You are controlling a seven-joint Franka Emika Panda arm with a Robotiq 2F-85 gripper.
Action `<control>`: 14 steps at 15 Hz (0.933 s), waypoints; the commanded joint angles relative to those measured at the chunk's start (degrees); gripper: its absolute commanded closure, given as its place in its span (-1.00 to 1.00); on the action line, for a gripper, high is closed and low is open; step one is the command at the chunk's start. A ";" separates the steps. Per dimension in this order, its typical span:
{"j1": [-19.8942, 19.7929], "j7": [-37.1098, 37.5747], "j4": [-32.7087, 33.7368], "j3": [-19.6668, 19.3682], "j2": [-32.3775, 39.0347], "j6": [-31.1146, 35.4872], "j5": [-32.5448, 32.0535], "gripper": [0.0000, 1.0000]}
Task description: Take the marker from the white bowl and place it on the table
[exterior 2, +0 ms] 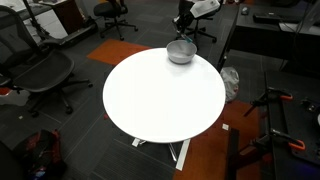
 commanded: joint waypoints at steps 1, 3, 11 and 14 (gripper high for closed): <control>3.20 1.00 -10.58 -1.31 -8.45 5.26 -3.03 0.91; 4.68 1.46 -14.42 -1.41 -11.15 7.57 -4.81 0.91; 9.57 4.46 -26.35 -1.12 -18.33 12.14 -11.28 0.91; 10.65 6.36 -28.57 -0.67 -18.88 11.95 -12.75 0.91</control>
